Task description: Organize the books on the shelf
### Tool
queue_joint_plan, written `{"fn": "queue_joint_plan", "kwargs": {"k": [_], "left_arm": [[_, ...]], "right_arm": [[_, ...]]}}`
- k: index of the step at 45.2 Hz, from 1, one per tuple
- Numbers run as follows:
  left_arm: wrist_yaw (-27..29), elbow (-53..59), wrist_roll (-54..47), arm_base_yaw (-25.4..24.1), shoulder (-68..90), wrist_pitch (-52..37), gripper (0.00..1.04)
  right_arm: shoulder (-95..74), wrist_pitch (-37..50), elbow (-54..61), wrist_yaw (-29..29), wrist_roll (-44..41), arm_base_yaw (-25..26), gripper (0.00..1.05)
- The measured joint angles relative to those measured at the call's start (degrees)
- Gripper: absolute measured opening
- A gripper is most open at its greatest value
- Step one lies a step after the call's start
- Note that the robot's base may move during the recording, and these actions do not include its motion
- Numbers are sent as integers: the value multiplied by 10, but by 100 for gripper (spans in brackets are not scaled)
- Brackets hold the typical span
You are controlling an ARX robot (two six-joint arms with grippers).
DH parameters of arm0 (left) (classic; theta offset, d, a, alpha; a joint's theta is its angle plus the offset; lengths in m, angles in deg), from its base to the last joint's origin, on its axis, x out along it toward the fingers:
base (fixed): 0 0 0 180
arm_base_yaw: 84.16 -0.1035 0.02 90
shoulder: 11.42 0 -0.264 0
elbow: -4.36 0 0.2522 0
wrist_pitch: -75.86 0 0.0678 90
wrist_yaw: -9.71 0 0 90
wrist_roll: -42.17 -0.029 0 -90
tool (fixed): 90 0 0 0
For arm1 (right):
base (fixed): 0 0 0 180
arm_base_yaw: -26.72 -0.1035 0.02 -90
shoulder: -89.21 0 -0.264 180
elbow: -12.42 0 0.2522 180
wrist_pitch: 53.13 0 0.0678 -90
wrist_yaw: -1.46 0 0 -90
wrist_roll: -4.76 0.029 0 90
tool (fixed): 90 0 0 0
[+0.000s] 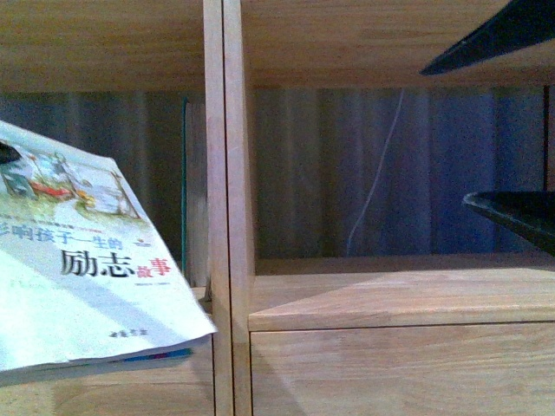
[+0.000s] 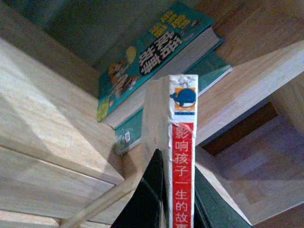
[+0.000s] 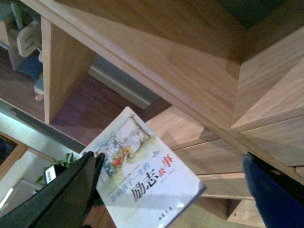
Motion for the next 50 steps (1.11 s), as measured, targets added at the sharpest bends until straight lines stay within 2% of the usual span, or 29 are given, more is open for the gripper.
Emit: {"fn": "queue_joint_plan", "kwargs": {"k": [8,15,27,41,42,43,44,46,48,50], "left_arm": [[8,-57,-165,-22,-10,57,7],[23,-91,-285,-30,14,60,7],[35,-152,-493,-58,104,21,7],[39,-227,-591,-84,200,-15,7],[40,-233,-593,-85,207,-19,7],[40,-236,-595,-86,211,-20,7],[41,-242,-597,-87,217,-23,7],[44,-254,-601,-87,233,-29,7],[48,-269,-603,-87,253,-38,7],[49,-284,-606,-87,272,-45,7]], "right_arm": [[15,14,56,32,-3,68,98],[22,21,90,36,-24,92,98],[24,19,123,-4,-129,100,98],[26,19,123,-4,-154,100,98],[27,19,124,-14,-162,98,97],[29,20,126,-56,-192,91,94],[31,20,128,-76,-198,88,92],[43,28,145,-161,-277,82,84],[58,37,168,-212,-358,80,76],[74,46,191,-232,-425,83,68]]}}
